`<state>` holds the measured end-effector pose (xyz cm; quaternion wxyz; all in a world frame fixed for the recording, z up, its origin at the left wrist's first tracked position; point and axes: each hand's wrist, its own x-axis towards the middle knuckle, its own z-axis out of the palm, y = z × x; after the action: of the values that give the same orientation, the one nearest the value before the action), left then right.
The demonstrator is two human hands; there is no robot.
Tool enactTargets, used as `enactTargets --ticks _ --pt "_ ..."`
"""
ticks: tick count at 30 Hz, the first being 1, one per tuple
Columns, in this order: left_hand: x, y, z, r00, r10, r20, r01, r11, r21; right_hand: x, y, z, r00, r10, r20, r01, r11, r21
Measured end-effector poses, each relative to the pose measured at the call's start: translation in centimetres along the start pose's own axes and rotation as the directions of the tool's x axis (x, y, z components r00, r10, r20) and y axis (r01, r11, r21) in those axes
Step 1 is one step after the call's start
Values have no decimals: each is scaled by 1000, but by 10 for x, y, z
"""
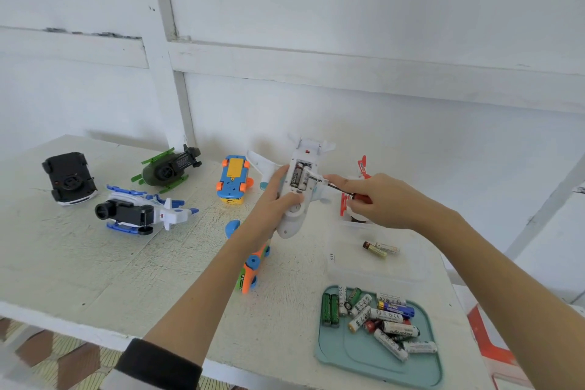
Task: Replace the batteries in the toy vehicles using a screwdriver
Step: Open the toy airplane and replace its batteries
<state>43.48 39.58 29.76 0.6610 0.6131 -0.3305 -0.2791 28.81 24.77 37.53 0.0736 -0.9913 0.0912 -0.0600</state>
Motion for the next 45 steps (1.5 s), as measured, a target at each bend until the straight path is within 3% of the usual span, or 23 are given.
enactTargets --ticks 10,17,27,35,41,45 --pt "0 20 -39 955 117 -273 -122 992 -3 -8 -5 13 996 -41 74 40 999 14" --pt "-15 18 -36 965 106 -241 -95 994 58 -4 -21 55 968 -86 237 127 979 -160" --pt "-29 10 -29 977 101 -190 -83 992 98 -2 -49 101 847 -117 518 307 904 -297" --pt "-25 14 -21 980 122 -157 -102 987 127 -10 -43 94 819 -12 573 222 928 -298" --pt "-11 13 -13 980 157 -121 -146 985 94 -20 -26 65 797 60 601 -3 995 -95" --pt "0 13 -4 985 145 -88 -138 987 87 -28 -9 8 890 69 451 -105 993 55"
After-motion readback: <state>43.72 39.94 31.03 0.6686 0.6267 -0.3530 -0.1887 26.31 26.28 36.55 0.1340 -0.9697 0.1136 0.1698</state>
